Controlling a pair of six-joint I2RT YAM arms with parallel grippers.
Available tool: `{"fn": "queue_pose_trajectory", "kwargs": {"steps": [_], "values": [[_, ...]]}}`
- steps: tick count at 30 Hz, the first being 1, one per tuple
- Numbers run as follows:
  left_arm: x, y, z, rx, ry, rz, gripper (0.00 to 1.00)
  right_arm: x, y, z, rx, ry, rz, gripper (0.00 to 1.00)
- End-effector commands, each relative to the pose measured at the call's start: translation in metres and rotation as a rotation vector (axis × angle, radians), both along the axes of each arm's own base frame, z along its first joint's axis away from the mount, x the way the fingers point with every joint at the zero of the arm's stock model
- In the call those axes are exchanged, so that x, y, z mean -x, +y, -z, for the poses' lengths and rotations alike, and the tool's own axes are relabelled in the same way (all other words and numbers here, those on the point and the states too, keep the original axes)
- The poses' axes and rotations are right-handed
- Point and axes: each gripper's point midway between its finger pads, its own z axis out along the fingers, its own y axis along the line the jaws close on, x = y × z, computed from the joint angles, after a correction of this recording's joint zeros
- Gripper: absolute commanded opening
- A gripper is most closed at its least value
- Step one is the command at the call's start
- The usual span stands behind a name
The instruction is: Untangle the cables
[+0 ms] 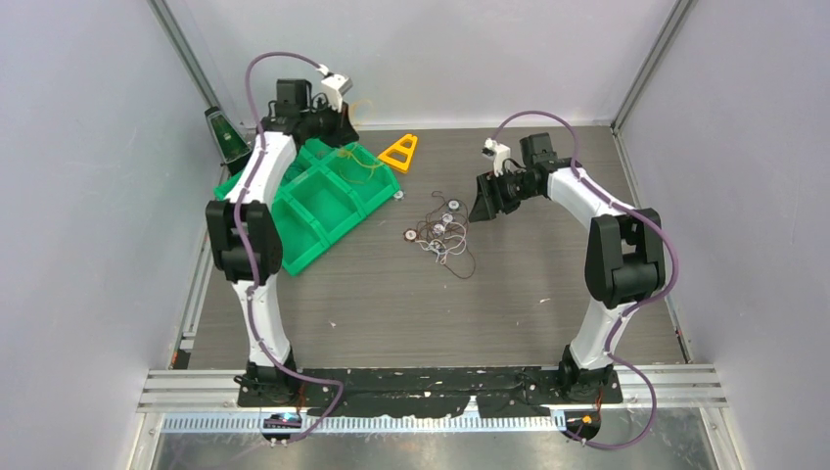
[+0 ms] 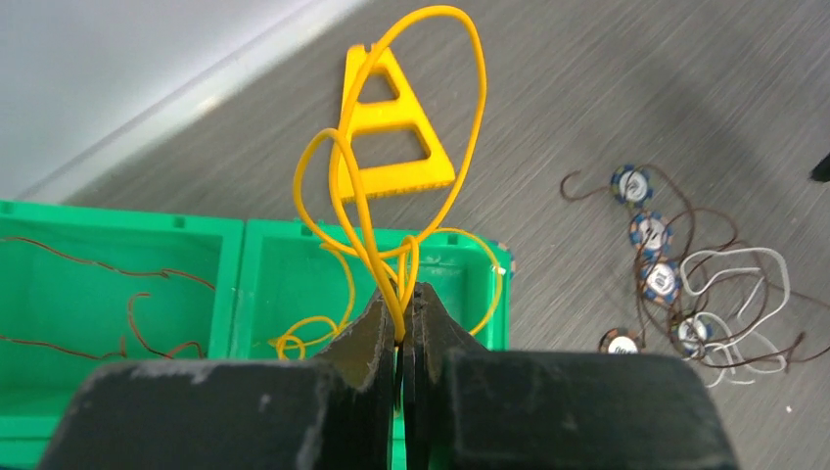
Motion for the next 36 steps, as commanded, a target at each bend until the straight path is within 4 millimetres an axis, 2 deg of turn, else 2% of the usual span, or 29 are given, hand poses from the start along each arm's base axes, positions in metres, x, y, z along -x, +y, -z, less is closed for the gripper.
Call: {"fn": "queue_pose_trajectory", "kwargs": {"steps": [1, 3, 6, 11, 15, 17, 18, 19, 22, 24, 26, 29, 31, 33, 34, 36], "values": [[0.003, -0.002, 0.038, -0.100, 0.110, 0.037, 0.00, -0.007, -0.002, -0.016, -0.010, -0.044, -0.020, 0.68], [0.001, 0.000, 0.060, -0.131, 0.167, 0.026, 0.00, -0.008, -0.004, -0.015, -0.007, -0.040, -0.018, 0.68], [-0.005, 0.009, 0.076, -0.205, 0.224, 0.007, 0.00, -0.007, -0.007, -0.014, -0.004, -0.033, -0.016, 0.68], [0.005, 0.025, 0.104, -0.365, 0.278, 0.039, 0.00, -0.009, -0.008, -0.013, -0.004, -0.030, -0.013, 0.68], [0.011, 0.033, 0.116, -0.446, 0.275, 0.059, 0.01, -0.010, -0.007, -0.012, -0.008, -0.021, -0.017, 0.69], [0.011, 0.037, 0.114, -0.474, 0.261, 0.061, 0.02, -0.011, -0.007, -0.012, -0.006, -0.017, -0.021, 0.69], [0.011, 0.039, 0.111, -0.493, 0.252, 0.067, 0.04, -0.011, -0.007, -0.012, -0.006, -0.018, -0.021, 0.69], [0.011, 0.040, 0.109, -0.512, 0.236, 0.077, 0.10, -0.012, -0.008, -0.013, -0.006, -0.021, -0.020, 0.69], [0.011, 0.041, 0.095, -0.541, 0.188, 0.094, 0.41, -0.013, -0.007, -0.014, -0.008, -0.021, -0.023, 0.69], [0.011, 0.036, 0.078, -0.521, 0.149, 0.108, 0.52, -0.013, -0.006, -0.016, -0.013, -0.022, -0.025, 0.69], [0.012, 0.031, 0.061, -0.498, 0.113, 0.112, 0.61, -0.014, -0.005, -0.017, -0.016, -0.022, -0.023, 0.69], [0.017, 0.022, 0.037, -0.454, 0.077, 0.123, 0.67, -0.014, -0.005, -0.018, -0.019, -0.023, -0.024, 0.69], [0.024, 0.014, 0.021, -0.413, 0.060, 0.138, 0.78, -0.015, -0.003, -0.019, -0.020, -0.022, -0.026, 0.69], [0.033, 0.007, 0.005, -0.366, 0.045, 0.156, 0.90, -0.015, 0.000, -0.019, -0.017, -0.023, -0.027, 0.70], [0.040, 0.002, -0.010, -0.331, 0.022, 0.170, 0.96, -0.015, 0.004, -0.017, -0.006, -0.023, -0.031, 0.71], [0.053, -0.007, -0.023, -0.265, 0.001, 0.180, 0.99, -0.013, 0.012, -0.012, 0.022, -0.016, -0.049, 0.73]]}}
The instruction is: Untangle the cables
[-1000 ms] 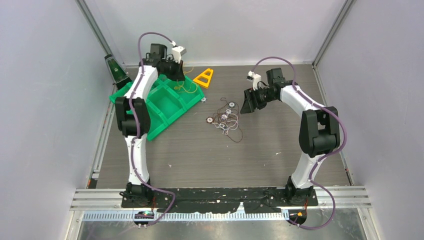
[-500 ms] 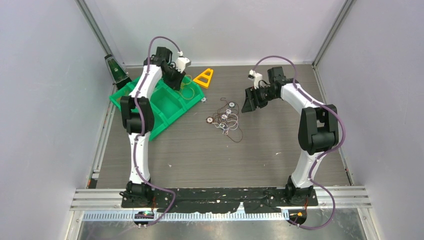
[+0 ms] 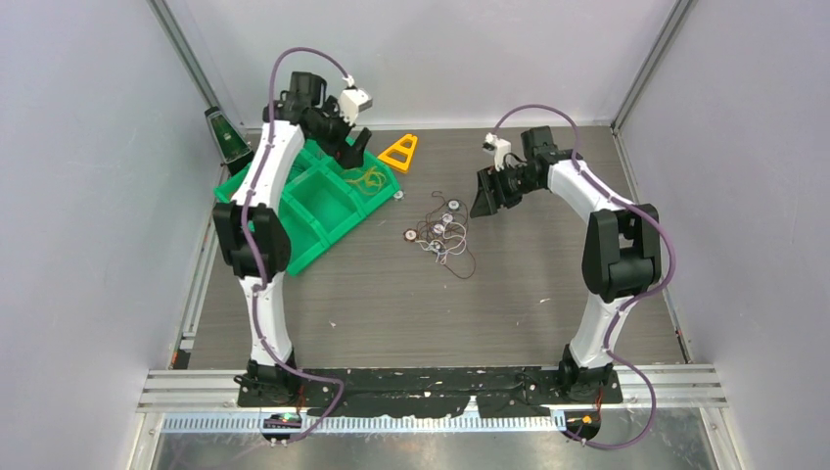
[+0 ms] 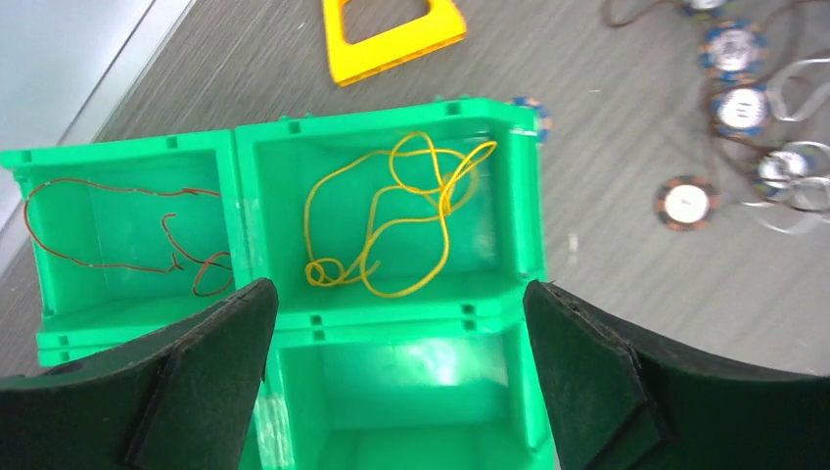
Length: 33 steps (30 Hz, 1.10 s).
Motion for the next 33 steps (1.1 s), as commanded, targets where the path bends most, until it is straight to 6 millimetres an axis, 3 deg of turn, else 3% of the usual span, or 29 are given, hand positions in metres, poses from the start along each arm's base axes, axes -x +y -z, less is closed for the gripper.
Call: {"fn": "queue_pose_trajectory", "kwargs": {"steps": [1, 4, 8, 11, 14, 19, 24, 29, 33], "values": [[0.038, -0.030, -0.076, 0.203, -0.098, 0.076, 0.99, -0.005, 0.025, -0.006, 0.037, -0.039, -0.052, 0.74], [0.067, -0.053, -0.087, 0.336, -0.114, 0.139, 0.99, 0.002, 0.034, 0.008, 0.096, -0.013, -0.102, 0.74], [0.107, -0.087, -0.068, 0.416, -0.038, 0.183, 0.89, 0.008, 0.047, 0.019, 0.110, 0.021, -0.134, 0.74], [0.137, -0.114, -0.048, 0.508, 0.071, 0.214, 0.79, 0.015, 0.058, 0.027, 0.121, 0.051, -0.161, 0.74], [0.170, -0.139, -0.028, 0.490, 0.071, 0.330, 0.68, 0.021, 0.058, 0.031, 0.141, 0.069, -0.168, 0.73], [0.208, -0.151, 0.018, 0.333, -0.014, 0.526, 0.50, 0.028, 0.052, 0.040, 0.154, 0.096, -0.170, 0.66], [0.210, -0.157, 0.044, 0.220, -0.178, 0.663, 0.44, 0.034, 0.053, 0.049, 0.149, 0.154, -0.167, 0.62], [0.201, -0.167, 0.054, 0.126, -0.332, 0.762, 0.41, 0.036, 0.047, 0.055, 0.163, 0.170, -0.158, 0.57], [0.199, -0.173, 0.062, 0.067, -0.356, 0.842, 0.39, 0.034, 0.044, 0.056, 0.159, 0.176, -0.152, 0.52]]}}
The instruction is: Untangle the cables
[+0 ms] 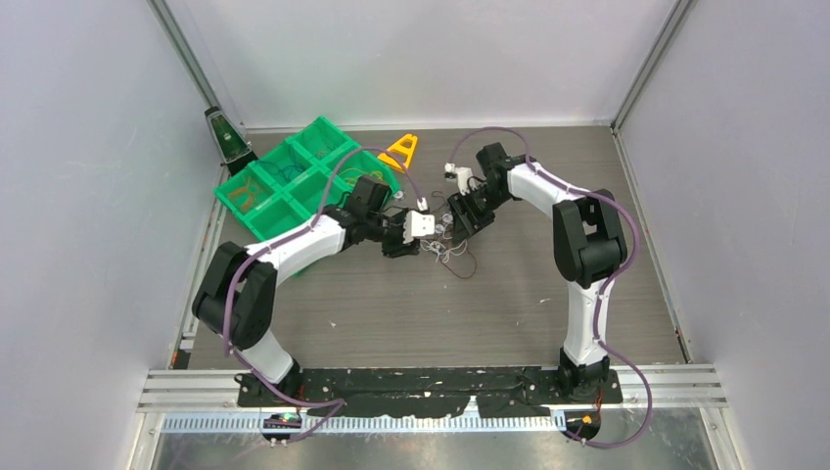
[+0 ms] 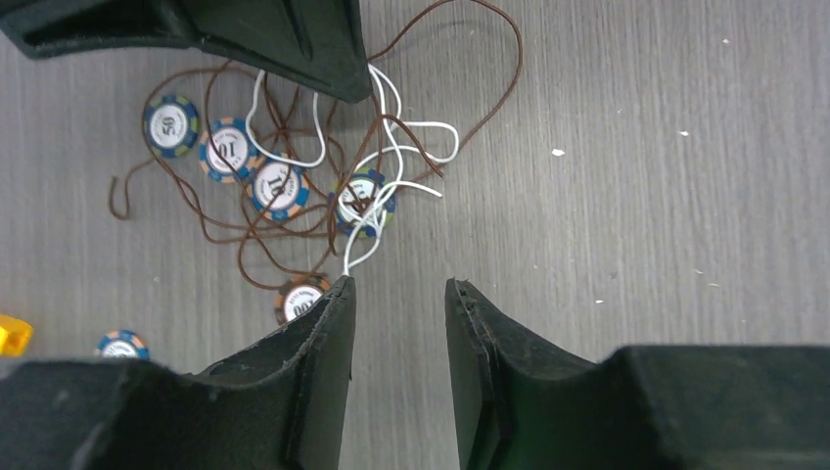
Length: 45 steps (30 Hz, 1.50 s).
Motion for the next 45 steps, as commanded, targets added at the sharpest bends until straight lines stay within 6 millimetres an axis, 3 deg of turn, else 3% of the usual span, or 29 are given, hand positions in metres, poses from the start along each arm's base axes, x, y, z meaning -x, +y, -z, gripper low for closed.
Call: {"fn": "queue_pose_trajectory", "kwargs": {"steps": [1, 9, 18, 21, 24, 26, 28, 31, 35, 39, 42, 45], "values": [[-0.017, -0.016, -0.010, -0.021, -0.206, 0.133, 0.39, -0.002, -0.003, -0.003, -0.006, 0.002, 0.006, 0.52], [-0.009, -0.031, 0.008, -0.096, -0.205, 0.239, 0.34, -0.001, -0.004, -0.002, -0.017, 0.013, 0.005, 0.48], [-0.041, -0.030, 0.037, -0.253, -0.237, 0.192, 0.37, -0.002, -0.003, -0.001, -0.026, 0.020, 0.007, 0.48], [-0.046, -0.028, 0.044, -0.290, -0.253, 0.208, 0.29, -0.006, -0.002, 0.002, -0.021, 0.016, 0.015, 0.47], [-0.044, -0.029, 0.043, -0.290, -0.245, 0.225, 0.11, -0.009, -0.003, 0.008, -0.009, 0.017, 0.029, 0.46], [-0.034, -0.026, 0.044, -0.299, -0.228, 0.265, 0.03, -0.013, -0.004, 0.012, 0.002, 0.013, 0.043, 0.44], [-0.020, -0.021, 0.038, -0.291, -0.211, 0.317, 0.00, -0.015, -0.006, 0.016, 0.009, 0.018, 0.057, 0.41], [0.001, -0.021, 0.008, -0.214, -0.180, 0.338, 0.00, -0.019, -0.009, 0.015, 0.013, 0.017, 0.072, 0.36], [0.015, -0.019, -0.064, -0.048, -0.155, 0.266, 0.00, -0.020, -0.018, 0.013, 0.036, -0.001, 0.075, 0.43], [0.025, -0.013, -0.129, 0.079, -0.176, 0.201, 0.00, -0.019, -0.027, 0.020, 0.075, 0.001, 0.087, 0.32], [0.021, -0.006, -0.179, 0.178, -0.219, 0.124, 0.00, -0.018, -0.034, 0.027, 0.111, 0.002, 0.091, 0.28], [0.007, 0.004, -0.241, 0.316, -0.260, 0.001, 0.00, -0.016, -0.041, 0.030, 0.138, 0.008, 0.093, 0.25]]}}
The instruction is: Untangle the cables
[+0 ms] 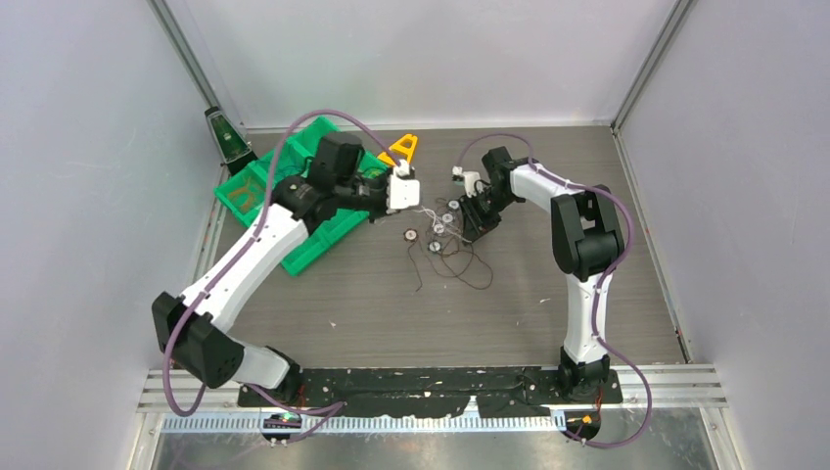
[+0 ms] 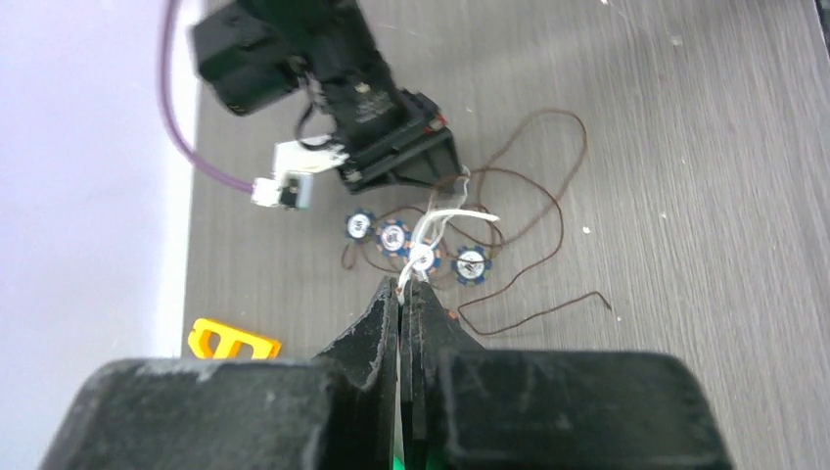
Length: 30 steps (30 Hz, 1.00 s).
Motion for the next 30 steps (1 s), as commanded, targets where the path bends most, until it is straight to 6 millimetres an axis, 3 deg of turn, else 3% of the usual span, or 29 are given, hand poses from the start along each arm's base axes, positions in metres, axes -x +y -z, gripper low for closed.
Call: {"fn": "queue_pose_trajectory", "kwargs": {"steps": [1, 3, 6, 10, 17, 22, 23, 26, 30], "values": [[-0.009, 0.009, -0.093, 0.256, 0.019, -0.112, 0.00, -0.006, -0.018, 0.000, 0.075, -0.041, 0.005, 0.25], [-0.019, 0.021, -0.131, 0.336, -0.002, -0.173, 0.00, -0.005, -0.024, 0.000, 0.091, -0.045, 0.010, 0.25], [-0.033, 0.042, -0.172, 0.427, -0.046, -0.262, 0.00, -0.004, -0.033, -0.001, 0.112, -0.044, 0.017, 0.25], [-0.046, 0.067, -0.211, 0.512, -0.099, -0.355, 0.00, -0.002, -0.038, -0.005, 0.109, -0.036, 0.020, 0.30], [-0.046, 0.091, -0.268, 0.657, -0.157, -0.444, 0.00, 0.004, -0.039, -0.019, 0.083, -0.052, 0.002, 0.36], [-0.059, 0.131, -0.334, 0.825, -0.248, -0.618, 0.00, 0.006, -0.052, -0.014, 0.116, -0.041, 0.004, 0.39], [-0.060, 0.135, -0.339, 0.839, -0.235, -0.631, 0.00, 0.006, -0.052, -0.016, 0.100, -0.034, 0.007, 0.38], [-0.061, 0.134, -0.334, 0.826, -0.167, -0.621, 0.00, 0.007, -0.040, -0.040, -0.017, -0.060, -0.012, 0.10], [-0.050, 0.116, -0.305, 0.812, -0.047, -0.530, 0.00, 0.004, -0.010, -0.108, -0.238, -0.176, -0.053, 0.05]]}}
